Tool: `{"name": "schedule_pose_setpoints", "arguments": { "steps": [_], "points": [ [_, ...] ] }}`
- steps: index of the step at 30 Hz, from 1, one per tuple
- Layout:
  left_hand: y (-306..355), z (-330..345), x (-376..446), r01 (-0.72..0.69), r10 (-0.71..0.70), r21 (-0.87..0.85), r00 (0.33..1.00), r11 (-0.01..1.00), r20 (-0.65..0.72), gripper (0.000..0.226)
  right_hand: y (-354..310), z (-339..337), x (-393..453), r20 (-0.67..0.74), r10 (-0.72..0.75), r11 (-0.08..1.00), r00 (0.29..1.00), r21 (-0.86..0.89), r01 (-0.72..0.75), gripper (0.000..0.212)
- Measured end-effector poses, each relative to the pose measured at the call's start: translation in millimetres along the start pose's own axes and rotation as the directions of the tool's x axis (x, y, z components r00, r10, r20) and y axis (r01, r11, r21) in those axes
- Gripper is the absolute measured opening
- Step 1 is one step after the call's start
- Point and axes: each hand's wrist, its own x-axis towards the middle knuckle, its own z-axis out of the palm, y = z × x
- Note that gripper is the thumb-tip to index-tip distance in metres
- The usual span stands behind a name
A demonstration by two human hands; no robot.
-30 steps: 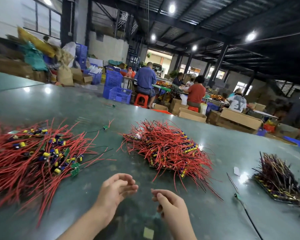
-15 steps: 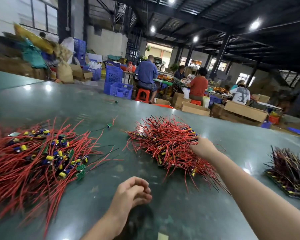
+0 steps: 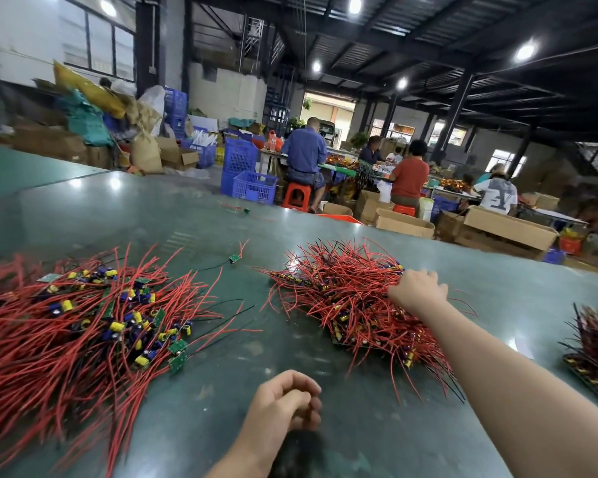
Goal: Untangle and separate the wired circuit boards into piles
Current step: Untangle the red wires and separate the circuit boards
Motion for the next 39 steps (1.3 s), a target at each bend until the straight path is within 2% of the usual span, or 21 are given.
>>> {"name": "schedule_pose_setpoints", "arguments": {
  "steps": [4, 6, 8, 10, 13, 17, 19, 22, 25, 30, 33, 37, 39],
  "points": [
    [0.6, -0.8, 0.7, 0.002, -0.002, 0.013, 1.0, 1.0, 0.012, 0.029, -15.8, 7.3, 8.4, 0.057, -0.184, 0.98, 0.981, 0.09, 0.178, 0.065],
    [0.0, -1.2, 1.5, 0.004, -0.004, 0.014, 1.0, 1.0, 0.014, 0.029, -22.5, 10.3, 10.2, 0.089, -0.235, 0.967, 0.968, 0.126, 0.223, 0.069],
    [-0.8, -1.4, 3.2, 0.005, -0.005, 0.018, 1.0, 1.0, 0.013, 0.028, -26.0, 12.9, 13.0, 0.066, -0.249, 0.967, 0.966, 0.073, 0.244, 0.064],
    [-1.1, -1.3, 4.2, 0.004, -0.005, 0.019, 1.0, 1.0, 0.018, 0.024, -26.8, 14.3, 15.6, 0.0, -0.25, 0.968, 0.968, 0.013, 0.25, 0.046],
    [-0.3, -2.0, 4.0, 0.005, -0.005, 0.005, 0.999, 1.0, 0.033, 0.013, -24.6, 14.7, 17.7, -0.143, -0.225, 0.972, 0.964, 0.027, 0.231, 0.024],
    [-1.7, -4.4, 5.8, 0.026, -0.026, -0.01, 0.999, 1.0, 0.039, 0.029, -25.4, 7.5, 12.6, -0.276, -0.272, 0.961, 0.922, -0.119, 0.248, 0.022],
    [-0.9, -4.4, 5.2, 0.024, -0.024, -0.006, 0.999, 1.0, 0.046, 0.025, -28.5, -1.7, 10.1, -0.328, -0.335, 0.939, 0.884, -0.2, 0.282, 0.022],
    [-1.3, -5.0, 5.0, 0.024, -0.024, 0.003, 0.999, 1.0, 0.043, 0.03, -33.1, -22.7, 5.9, -0.322, -0.452, 0.868, 0.832, -0.372, 0.328, 0.021],
    [-1.6, -5.3, 4.8, 0.023, -0.023, -0.009, 0.999, 1.0, 0.039, 0.038, -32.8, -51.9, 2.5, -0.327, -0.5, 0.82, 0.802, -0.475, 0.318, 0.02],
    [1.5, -3.8, 3.8, 0.005, -0.004, -0.046, 0.999, 0.999, 0.033, 0.04, -9.7, -113.5, 6.3, -0.544, -0.391, 0.904, 0.742, -0.377, 0.2, 0.019],
    [2.6, -3.3, 2.7, 0.003, -0.003, -0.032, 1.0, 0.999, 0.025, 0.036, 1.4, -137.2, 8.2, -0.527, -0.373, 0.9, 0.764, -0.407, 0.158, 0.021],
    [3.5, -3.6, 0.7, 0.008, -0.008, -0.005, 1.0, 1.0, 0.028, 0.035, 15.8, -149.3, 6.0, -0.631, -0.228, 0.962, 0.742, -0.261, 0.073, 0.023],
    [3.5, -3.8, 0.4, 0.012, -0.012, -0.004, 0.999, 1.0, 0.03, 0.035, 21.0, -154.4, 5.1, -0.627, -0.222, 0.96, 0.747, -0.273, 0.056, 0.027]
  ]
}}
